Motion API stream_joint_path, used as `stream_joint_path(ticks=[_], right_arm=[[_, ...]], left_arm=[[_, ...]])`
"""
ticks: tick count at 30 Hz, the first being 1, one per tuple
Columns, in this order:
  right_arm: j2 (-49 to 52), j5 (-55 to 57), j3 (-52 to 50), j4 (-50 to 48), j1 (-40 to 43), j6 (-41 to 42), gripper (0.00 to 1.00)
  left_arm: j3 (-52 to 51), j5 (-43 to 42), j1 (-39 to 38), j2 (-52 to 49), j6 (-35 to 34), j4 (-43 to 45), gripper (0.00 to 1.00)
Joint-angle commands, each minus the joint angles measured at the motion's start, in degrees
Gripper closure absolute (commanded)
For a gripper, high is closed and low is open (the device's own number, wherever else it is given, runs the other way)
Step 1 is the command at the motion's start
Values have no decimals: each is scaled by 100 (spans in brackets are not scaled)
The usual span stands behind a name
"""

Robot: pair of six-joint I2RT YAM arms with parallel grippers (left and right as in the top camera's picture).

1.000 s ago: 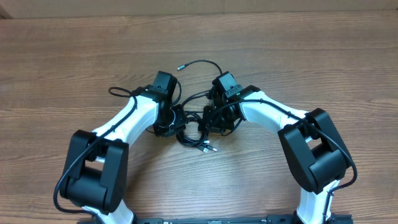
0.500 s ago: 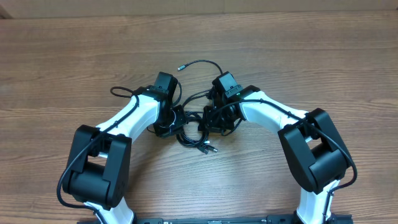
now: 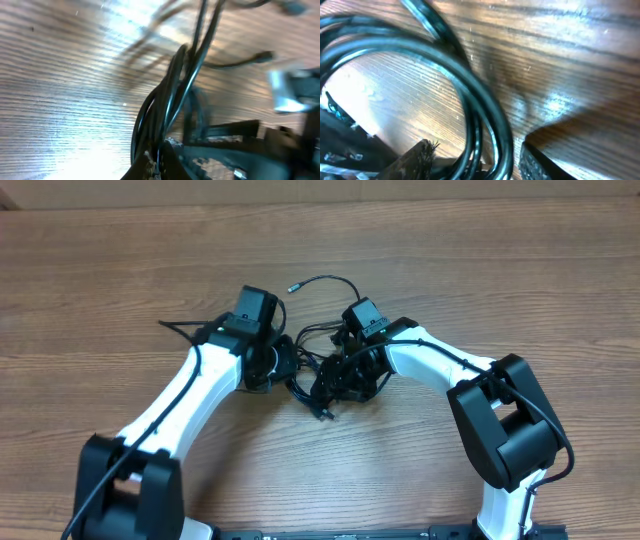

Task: Untangle cables
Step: 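Pull the left gripper leftward, drawing a cable out of the bundle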

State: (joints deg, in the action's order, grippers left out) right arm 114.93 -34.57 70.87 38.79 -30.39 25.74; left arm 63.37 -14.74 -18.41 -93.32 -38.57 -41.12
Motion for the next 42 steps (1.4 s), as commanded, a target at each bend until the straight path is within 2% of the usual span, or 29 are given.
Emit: stream_joint_path(ticks=[1,3,6,10,18,21,25,28,35,42], right_arm=[[61,-105,-42,35,-22,181,58],[61,61,-42,26,-37,437,70],[61,463,-42,13,-59,769,81],[61,605,-42,-9,-98,901,91],[61,844,-42,-55,-192,970,96],[61,911,-42,-83,-192,988,96],[61,1010,-42,-151,-190,990,96],[61,1014,-42,-260,-179,986,96],[61,1043,-42,-402,-173,979,96],[61,1054,-42,-400,-175,962,96]], left_arm=[[33,7,-22,162,129,68,96],[33,-52,-22,162,129,109,96],[35,-197,-17,162,129,210,96],[48,-337,4,162,129,323,96],[79,-496,273,164,131,348,96],[87,-1091,614,162,140,337,96],[85,-1624,1008,162,538,205,96],[85,-1309,1150,162,898,-70,96],[81,527,1161,155,898,-769,96],[52,1268,1163,138,876,-807,96]])
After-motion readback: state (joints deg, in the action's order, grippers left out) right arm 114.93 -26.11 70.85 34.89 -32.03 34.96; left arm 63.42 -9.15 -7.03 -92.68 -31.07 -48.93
